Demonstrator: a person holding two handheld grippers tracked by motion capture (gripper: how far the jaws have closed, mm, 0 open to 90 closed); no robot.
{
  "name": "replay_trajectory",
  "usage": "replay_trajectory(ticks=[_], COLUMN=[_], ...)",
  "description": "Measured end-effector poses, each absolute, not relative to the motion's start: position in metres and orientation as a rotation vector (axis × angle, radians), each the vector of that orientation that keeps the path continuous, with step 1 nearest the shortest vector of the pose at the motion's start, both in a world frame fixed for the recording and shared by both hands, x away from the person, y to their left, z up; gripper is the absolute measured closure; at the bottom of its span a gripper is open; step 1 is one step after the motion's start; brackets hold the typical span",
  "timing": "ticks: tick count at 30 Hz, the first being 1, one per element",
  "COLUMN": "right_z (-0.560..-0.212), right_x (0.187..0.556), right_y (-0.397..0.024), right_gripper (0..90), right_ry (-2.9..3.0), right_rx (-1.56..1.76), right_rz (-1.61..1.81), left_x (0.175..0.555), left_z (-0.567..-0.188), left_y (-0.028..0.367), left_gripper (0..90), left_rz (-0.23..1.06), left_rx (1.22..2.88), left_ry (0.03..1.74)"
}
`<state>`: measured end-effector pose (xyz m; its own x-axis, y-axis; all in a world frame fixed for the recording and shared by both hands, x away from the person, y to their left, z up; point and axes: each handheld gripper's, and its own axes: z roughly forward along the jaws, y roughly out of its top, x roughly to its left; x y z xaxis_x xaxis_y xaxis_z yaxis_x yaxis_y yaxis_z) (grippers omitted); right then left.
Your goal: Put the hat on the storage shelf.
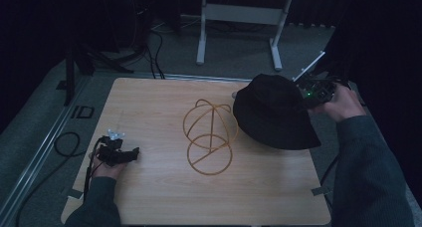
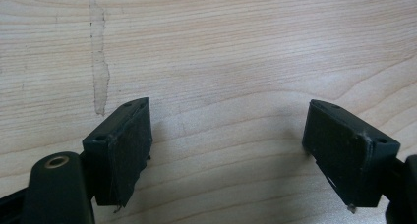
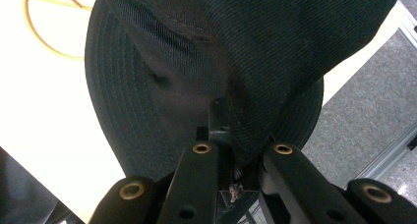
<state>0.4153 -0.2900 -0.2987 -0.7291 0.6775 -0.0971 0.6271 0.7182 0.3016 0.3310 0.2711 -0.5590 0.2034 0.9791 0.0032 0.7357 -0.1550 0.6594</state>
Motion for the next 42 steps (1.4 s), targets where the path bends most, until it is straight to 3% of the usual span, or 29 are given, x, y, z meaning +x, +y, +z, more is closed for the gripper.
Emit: replay_trajectory(ticks=[42], right_z=[-0.247], right_x=[0.388], right_y=[-0.300], right_gripper=[88.5], right_ry=[2.646], right_rx=[0.912], right_rz=[0.678], left_x=[0.331], left_z=[-0.559], left_y=[0.270], left_gripper=[18.8], left_rz=[0.604], left_rx=[1.953], left_ry=[1.587])
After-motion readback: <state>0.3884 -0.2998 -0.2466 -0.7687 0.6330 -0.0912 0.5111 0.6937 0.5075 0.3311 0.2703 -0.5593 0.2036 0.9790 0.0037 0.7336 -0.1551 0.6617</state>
